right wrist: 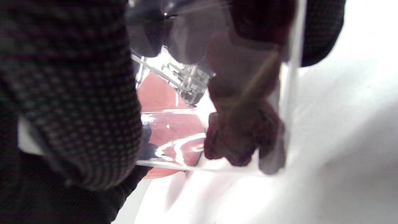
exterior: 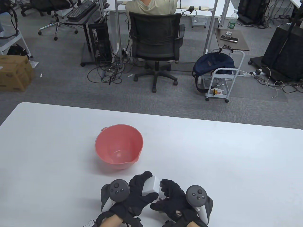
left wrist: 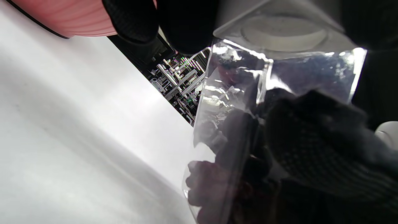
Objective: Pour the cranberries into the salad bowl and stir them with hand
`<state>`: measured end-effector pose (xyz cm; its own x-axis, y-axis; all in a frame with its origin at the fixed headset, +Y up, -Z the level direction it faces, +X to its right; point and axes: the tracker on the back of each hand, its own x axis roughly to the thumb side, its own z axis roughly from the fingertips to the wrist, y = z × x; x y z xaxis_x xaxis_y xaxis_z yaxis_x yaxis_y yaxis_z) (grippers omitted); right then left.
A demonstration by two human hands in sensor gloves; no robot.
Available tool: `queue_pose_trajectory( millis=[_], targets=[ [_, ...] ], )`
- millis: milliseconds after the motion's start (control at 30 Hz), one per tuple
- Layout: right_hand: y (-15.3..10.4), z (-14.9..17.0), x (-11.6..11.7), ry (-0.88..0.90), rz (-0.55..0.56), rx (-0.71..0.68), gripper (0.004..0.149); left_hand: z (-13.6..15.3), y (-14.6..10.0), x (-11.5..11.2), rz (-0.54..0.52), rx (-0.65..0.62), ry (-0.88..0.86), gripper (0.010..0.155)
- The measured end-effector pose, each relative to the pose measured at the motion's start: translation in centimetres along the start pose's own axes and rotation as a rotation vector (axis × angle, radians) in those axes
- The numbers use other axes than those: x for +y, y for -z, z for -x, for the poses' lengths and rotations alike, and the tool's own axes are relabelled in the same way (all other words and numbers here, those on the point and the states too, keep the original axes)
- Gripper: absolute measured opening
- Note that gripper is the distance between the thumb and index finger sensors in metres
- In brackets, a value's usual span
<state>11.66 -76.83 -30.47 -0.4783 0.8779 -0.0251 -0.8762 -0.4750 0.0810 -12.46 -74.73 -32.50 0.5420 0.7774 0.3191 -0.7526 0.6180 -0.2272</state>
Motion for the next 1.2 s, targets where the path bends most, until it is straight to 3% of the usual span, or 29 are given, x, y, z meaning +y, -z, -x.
queue_pose_trajectory(
  millis=[233,300,400,567,900,1200],
  targets=[
    [-0.1,-0.3,0.2,-0.012,0.017,-0.013,0.096,0.1,0.0,0.2,-0.016,0.014,-0.012,0.099],
    [-0.2,-0.9,0.5,-0.158,0.112,-0.072,0.096,0.2,-0.3,-0.4,-0.055,0.109,-0.066,0.099],
    [-0.1,-0.4,0.8,-0.078,0.065,-0.026,0.097,0.2,-0.4,-0.5,-0.084,0.139,-0.063,0.098],
    [-0.1,-0.1,0.8,-0.116,0.040,-0.023,0.097,0.9,-0.6,-0.5,-0.062,0.172,-0.040,0.105],
    [0.0,1.0,-0.5,0.068,-0.110,-0.012,0.096,2.1,0.1,1.8,0.125,-0.066,-0.349,0.106],
    [0.3,1.5,-0.6,0.148,-0.233,-0.017,0.095,1.8,0.4,1.8,0.271,-0.167,-0.295,0.108]
  ],
)
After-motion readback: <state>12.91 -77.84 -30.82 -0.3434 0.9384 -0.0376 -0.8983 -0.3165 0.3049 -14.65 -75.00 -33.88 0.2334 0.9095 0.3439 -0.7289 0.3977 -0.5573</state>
